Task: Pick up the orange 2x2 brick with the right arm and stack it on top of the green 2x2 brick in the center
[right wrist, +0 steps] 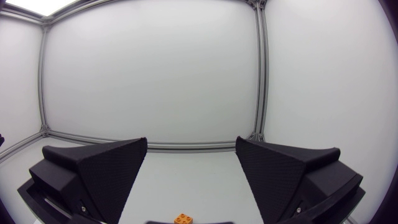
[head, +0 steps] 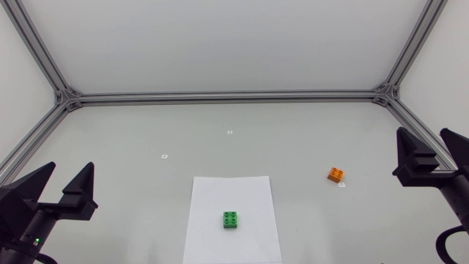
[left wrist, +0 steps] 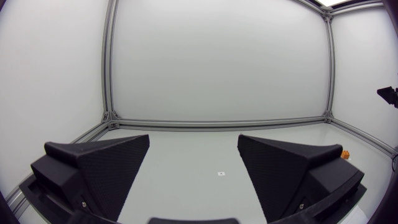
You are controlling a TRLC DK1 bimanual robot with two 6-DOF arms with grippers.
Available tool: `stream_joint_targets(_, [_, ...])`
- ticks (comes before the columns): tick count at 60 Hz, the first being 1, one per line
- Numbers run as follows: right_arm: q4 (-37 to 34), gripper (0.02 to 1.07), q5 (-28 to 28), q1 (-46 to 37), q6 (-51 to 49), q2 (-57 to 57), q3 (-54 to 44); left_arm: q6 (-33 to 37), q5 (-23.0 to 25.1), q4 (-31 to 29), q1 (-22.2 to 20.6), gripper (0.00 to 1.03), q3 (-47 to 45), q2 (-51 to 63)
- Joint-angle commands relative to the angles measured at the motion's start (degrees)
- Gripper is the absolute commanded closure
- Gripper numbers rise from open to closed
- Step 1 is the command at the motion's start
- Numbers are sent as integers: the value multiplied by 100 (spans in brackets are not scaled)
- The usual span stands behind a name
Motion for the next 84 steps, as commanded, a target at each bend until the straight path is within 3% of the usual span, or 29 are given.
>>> stream_joint_targets(1, [-81,6,-17,43,144,565,402,75,23,-76,14,4,-235,-45])
stream_joint_targets(22, [-599,6,-140,-115,-76,2498,1817,75,23,-76,14,4,-235,-45])
stream_joint_targets(34, [-1003,6,-430,-168,-216,3544,2520,75,23,-84,14,4,-235,-45])
stream_joint_targets(44, [-1452,6,-1080,-511,-216,4467,3118,75,23,-76,14,4,-235,-45])
stream_joint_targets(53, [-1794,6,-1168,-599,-339,5161,3549,75,23,-84,14,4,-235,-45])
stream_joint_targets(69, [-2612,6,-1318,-607,-1078,6339,4340,75,23,-84,14,4,-235,-45])
stream_joint_targets(79, [-3877,6,-1265,-572,-2018,7244,5245,75,23,-76,14,4,-235,-45])
stream_joint_targets(84, [-4159,6,-1116,-511,-2616,7578,5526,75,23,-84,14,4,-235,-45])
